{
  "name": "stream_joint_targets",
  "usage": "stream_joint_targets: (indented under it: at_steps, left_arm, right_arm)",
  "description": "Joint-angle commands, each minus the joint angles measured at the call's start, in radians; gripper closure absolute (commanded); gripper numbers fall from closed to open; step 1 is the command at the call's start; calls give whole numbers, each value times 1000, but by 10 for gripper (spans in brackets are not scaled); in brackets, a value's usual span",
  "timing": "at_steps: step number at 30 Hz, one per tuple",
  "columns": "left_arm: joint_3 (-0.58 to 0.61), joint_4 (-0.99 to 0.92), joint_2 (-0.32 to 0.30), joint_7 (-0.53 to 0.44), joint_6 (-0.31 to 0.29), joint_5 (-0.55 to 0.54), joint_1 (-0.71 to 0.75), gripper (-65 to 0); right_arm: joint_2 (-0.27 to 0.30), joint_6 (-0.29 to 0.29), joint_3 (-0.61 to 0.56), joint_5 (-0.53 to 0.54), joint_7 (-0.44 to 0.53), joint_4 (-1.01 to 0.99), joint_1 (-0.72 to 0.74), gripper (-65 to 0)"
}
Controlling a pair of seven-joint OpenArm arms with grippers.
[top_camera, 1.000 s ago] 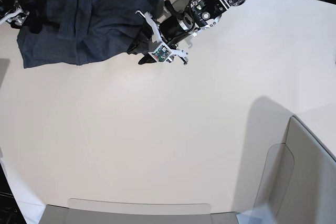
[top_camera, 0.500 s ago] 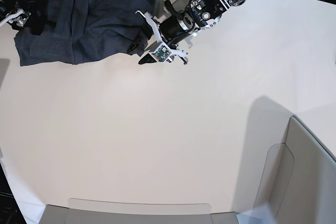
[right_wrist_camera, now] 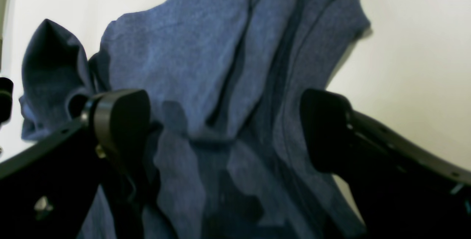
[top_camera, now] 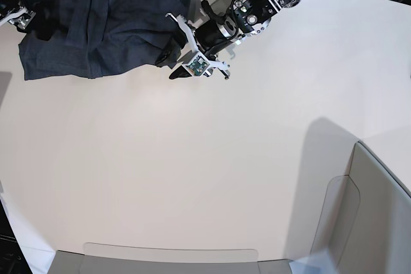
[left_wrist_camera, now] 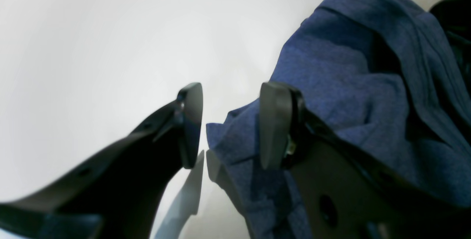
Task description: Layout the t-shirt on the table in an organized manner, then fold the t-shirt properly
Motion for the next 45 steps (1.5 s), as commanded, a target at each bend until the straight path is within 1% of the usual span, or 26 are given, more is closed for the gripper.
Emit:
stream_joint_targets:
  at_steps: [1,3,6,8,11,15,18,21,26,30,41,42,43,45]
  left_arm:
    - [-5,17,1,-31,-5,2,-10,-247]
    - [-5,16,1,-31,-5,2,-10,-247]
    - [-5,10,1,-31,-5,2,-10,-247]
    - [-5,4,1,-31,-5,2,-10,-247]
    - [-2,-4,1,-31,-5,2,-10,-247]
    - [-4,-4,1,-31,-5,2,-10,-247]
    - [-1,-3,1,-31,-5,2,-10,-247]
    - [1,-1,3,-31,-5,2,-10,-246]
    - [1,1,3,-31,-5,2,-10,-246]
    - [1,1,3,-31,-5,2,-10,-246]
    - [1,2,3,-31,-5,2,6,-245]
    - [1,2,3,-31,-5,2,6,-245]
    - [1,2,3,-31,-5,2,6,-245]
    - [1,2,3,-31,-6,2,6,-245]
  right_arm:
    - [16,-20,7,3,-48,33,-14,-650]
    - [16,-20,13,13,-48,85,-28,-650]
    - [16,-20,52,9,-48,124,-35,-650]
    - [19,-20,73,9,-48,127,-38,-650]
    - [50,-20,108,9,-48,127,-40,-650]
    - [53,-20,108,-7,-48,119,-40,-650]
    - [41,-20,99,-92,-47,117,-29,-650]
    - [7,-20,96,-146,-48,105,-2,-650]
    - [1,-20,35,-146,-48,82,9,-650]
    - [-18,-20,-25,-146,-48,59,15,-650]
    - [-16,-20,-36,-146,-48,48,24,-650]
    - [-16,-20,-37,-146,-48,48,23,-616]
    - [-16,-20,-37,-146,-48,48,23,-549]
    - [-21,-20,-37,-152,-48,48,23,-388]
